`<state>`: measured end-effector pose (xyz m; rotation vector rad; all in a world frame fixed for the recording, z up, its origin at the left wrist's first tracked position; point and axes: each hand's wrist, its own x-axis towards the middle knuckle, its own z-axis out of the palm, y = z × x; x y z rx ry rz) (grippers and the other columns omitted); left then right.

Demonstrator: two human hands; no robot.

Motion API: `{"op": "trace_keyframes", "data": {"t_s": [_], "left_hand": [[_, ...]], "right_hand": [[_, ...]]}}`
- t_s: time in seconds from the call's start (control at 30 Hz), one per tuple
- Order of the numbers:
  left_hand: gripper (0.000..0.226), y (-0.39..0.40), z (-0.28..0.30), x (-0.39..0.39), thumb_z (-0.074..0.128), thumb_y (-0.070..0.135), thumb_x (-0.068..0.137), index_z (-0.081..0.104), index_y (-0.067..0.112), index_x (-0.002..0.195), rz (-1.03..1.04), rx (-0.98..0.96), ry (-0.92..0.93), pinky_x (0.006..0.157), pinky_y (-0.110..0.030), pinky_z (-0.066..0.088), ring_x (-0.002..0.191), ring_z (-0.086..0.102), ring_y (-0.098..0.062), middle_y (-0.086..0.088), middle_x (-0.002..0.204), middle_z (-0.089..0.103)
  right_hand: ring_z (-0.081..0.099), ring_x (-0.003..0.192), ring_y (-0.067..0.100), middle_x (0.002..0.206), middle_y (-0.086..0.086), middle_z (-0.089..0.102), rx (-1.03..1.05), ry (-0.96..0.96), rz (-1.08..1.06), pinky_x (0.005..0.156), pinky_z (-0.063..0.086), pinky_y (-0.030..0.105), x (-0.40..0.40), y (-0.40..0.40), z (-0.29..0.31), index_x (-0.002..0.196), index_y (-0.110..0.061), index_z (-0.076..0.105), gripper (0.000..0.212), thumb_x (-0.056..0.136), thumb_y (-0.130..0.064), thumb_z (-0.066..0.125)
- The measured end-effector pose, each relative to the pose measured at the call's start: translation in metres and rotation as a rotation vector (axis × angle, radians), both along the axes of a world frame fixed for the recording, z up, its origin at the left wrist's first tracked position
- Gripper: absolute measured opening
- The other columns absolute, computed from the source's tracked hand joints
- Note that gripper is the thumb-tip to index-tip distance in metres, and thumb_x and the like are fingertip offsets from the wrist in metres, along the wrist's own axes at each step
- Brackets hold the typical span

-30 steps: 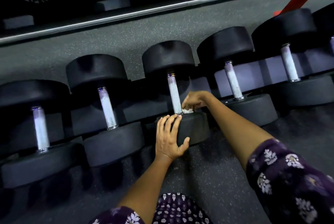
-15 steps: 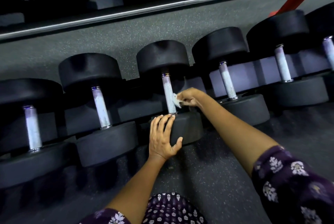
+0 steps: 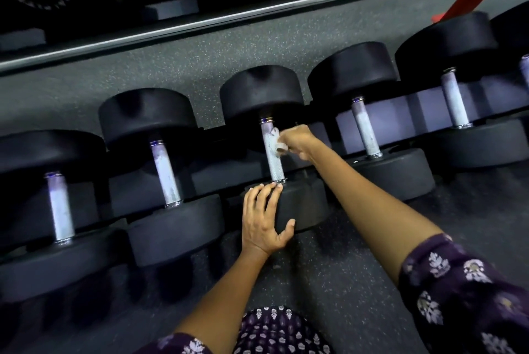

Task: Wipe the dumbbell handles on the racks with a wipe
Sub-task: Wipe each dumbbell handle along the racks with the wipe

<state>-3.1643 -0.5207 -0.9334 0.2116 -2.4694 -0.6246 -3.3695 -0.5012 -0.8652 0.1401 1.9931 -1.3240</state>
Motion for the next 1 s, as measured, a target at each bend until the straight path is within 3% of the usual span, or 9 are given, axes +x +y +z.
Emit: {"op": "trace_keyframes", "data": {"t_s": [0.17, 0.3, 0.43, 0.53, 0.6, 0.67, 0.73, 0.87, 1.0], "left_hand": [[0.062, 0.0, 0.001, -0.001, 0.032, 0.056, 0.094, 0.047, 0.008, 0.13, -0.004, 0.003, 0.014, 0.111, -0.043, 0.03, 0.115, 0.05, -0.033, -0.009, 0.128, 0.049], [0.061, 0.0, 0.002, -0.002, 0.032, 0.055, 0.094, 0.047, 0.008, 0.131, -0.005, 0.005, 0.007, 0.112, -0.041, 0.028, 0.115, 0.051, -0.033, -0.01, 0.128, 0.048], [0.061, -0.001, 0.001, 0.0, 0.032, 0.055, 0.095, 0.047, 0.008, 0.131, -0.011, 0.005, -0.01, 0.109, -0.045, 0.031, 0.113, 0.053, -0.035, -0.011, 0.127, 0.05], [0.061, 0.0, 0.0, 0.0, 0.032, 0.055, 0.095, 0.048, 0.008, 0.13, -0.007, 0.006, -0.001, 0.109, -0.045, 0.032, 0.113, 0.054, -0.035, -0.013, 0.125, 0.053], [0.061, -0.001, 0.0, 0.0, 0.032, 0.055, 0.095, 0.047, 0.008, 0.13, -0.008, 0.003, 0.007, 0.11, -0.044, 0.031, 0.114, 0.052, -0.034, -0.012, 0.127, 0.051], [0.061, 0.0, 0.001, -0.001, 0.032, 0.055, 0.094, 0.047, 0.008, 0.13, -0.005, 0.0, 0.014, 0.109, -0.044, 0.032, 0.114, 0.051, -0.033, -0.01, 0.127, 0.049], [0.061, 0.0, 0.001, -0.002, 0.032, 0.055, 0.095, 0.047, 0.008, 0.13, -0.011, -0.001, 0.018, 0.108, -0.046, 0.033, 0.114, 0.051, -0.034, -0.011, 0.127, 0.049], [0.06, 0.0, 0.0, -0.001, 0.032, 0.054, 0.095, 0.047, 0.008, 0.13, -0.008, 0.004, 0.024, 0.108, -0.046, 0.034, 0.115, 0.052, -0.034, -0.01, 0.127, 0.05], [0.06, 0.0, 0.003, -0.003, 0.033, 0.054, 0.095, 0.047, 0.008, 0.131, -0.011, 0.005, 0.015, 0.109, -0.045, 0.032, 0.115, 0.052, -0.034, -0.011, 0.127, 0.049]], "right_hand": [[0.042, 0.028, 0.007, 0.04, 0.004, 0.045, 0.26, -0.092, 0.364, 0.033, 0.031, 0.013, 0.024, 0.03, -0.007, 0.057, -0.004, 0.046, 0.029, 0.083, 0.009, 0.047], [0.046, 0.033, 0.013, 0.046, 0.01, 0.045, 0.002, -0.044, 0.034, 0.035, 0.038, 0.022, 0.0, 0.004, -0.003, 0.054, -0.003, 0.044, 0.032, 0.077, 0.019, 0.04], [0.053, 0.073, 0.013, 0.071, 0.015, 0.061, 0.182, 0.289, 0.113, 0.062, 0.042, 0.03, 0.005, -0.003, -0.006, 0.069, 0.008, 0.064, 0.016, 0.08, 0.004, 0.054], [0.047, 0.091, 0.004, 0.082, 0.036, 0.057, 0.294, 0.485, 0.305, 0.063, 0.033, 0.024, 0.029, 0.016, -0.008, 0.079, 0.01, 0.069, 0.017, 0.082, -0.001, 0.056], [0.055, 0.085, 0.006, 0.076, 0.037, 0.051, 0.246, 0.617, 0.321, 0.059, 0.034, 0.027, 0.04, 0.021, -0.006, 0.074, 0.011, 0.067, 0.016, 0.08, 0.003, 0.055], [0.065, 0.078, 0.024, 0.08, 0.034, 0.06, 0.187, 0.702, 0.267, 0.064, 0.042, 0.038, 0.035, 0.015, -0.006, 0.076, 0.013, 0.066, 0.015, 0.078, 0.004, 0.053], [0.059, 0.07, 0.026, 0.081, 0.029, 0.063, 0.176, 0.745, 0.235, 0.066, 0.043, 0.04, 0.025, 0.003, -0.003, 0.076, 0.012, 0.066, 0.019, 0.082, 0.001, 0.051], [0.054, 0.099, 0.034, 0.109, 0.023, 0.057, 0.292, 0.902, 0.386, 0.079, 0.043, 0.035, 0.036, -0.004, -0.011, 0.103, 0.004, 0.063, 0.023, 0.09, -0.004, 0.046], [0.048, 0.102, 0.03, 0.107, 0.015, 0.054, 0.347, 1.08, 0.619, 0.066, 0.033, 0.031, 0.041, 0.001, -0.011, 0.09, -0.001, 0.062, 0.015, 0.089, -0.005, 0.047]]}}
